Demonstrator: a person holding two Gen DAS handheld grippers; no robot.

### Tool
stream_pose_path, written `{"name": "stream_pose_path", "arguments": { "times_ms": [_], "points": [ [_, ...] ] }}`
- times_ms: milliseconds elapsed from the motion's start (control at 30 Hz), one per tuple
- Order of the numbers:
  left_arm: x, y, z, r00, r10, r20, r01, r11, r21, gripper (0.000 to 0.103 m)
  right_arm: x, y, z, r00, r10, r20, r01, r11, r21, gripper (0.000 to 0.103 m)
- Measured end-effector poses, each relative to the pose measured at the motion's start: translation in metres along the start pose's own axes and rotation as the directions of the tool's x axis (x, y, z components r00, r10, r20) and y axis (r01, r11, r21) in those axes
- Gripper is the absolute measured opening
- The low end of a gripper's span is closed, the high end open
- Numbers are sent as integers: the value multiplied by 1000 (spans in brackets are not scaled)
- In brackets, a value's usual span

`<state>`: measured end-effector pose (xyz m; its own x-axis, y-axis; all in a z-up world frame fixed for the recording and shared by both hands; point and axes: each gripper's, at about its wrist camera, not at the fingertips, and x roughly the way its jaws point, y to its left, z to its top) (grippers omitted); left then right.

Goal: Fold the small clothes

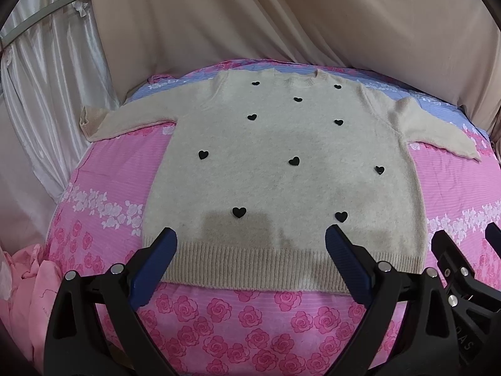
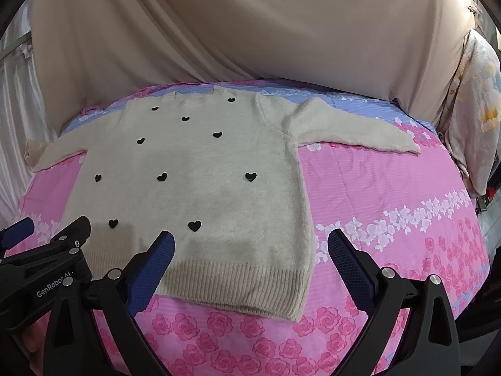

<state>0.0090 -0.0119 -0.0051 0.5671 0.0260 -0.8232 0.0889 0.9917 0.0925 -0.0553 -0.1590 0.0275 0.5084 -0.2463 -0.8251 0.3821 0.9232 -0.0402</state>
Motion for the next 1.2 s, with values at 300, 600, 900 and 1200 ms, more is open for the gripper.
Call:
{"name": "stream_pose_path", "arguments": {
  "times_ms": [300,600,900,1200],
  "points": [
    [0,1,-4,1000,2,-3,-2,1000,3,93,0,2,-1,1000,2,1,-2,1000,0,97],
    [0,-1,-4,1000,5,-6,-5,1000,14,93,0,2,-2,1000,3,0,-3,1000,-1,97],
    [0,-2,-4,1000,6,-7,-6,1000,14,93,0,3,-2,1000,3,0,-3,1000,-2,97],
    [0,-2,-4,1000,6,-7,-6,1000,15,93,1,3,-3,1000,2,-1,-2,1000,-2,97]
  ]
}}
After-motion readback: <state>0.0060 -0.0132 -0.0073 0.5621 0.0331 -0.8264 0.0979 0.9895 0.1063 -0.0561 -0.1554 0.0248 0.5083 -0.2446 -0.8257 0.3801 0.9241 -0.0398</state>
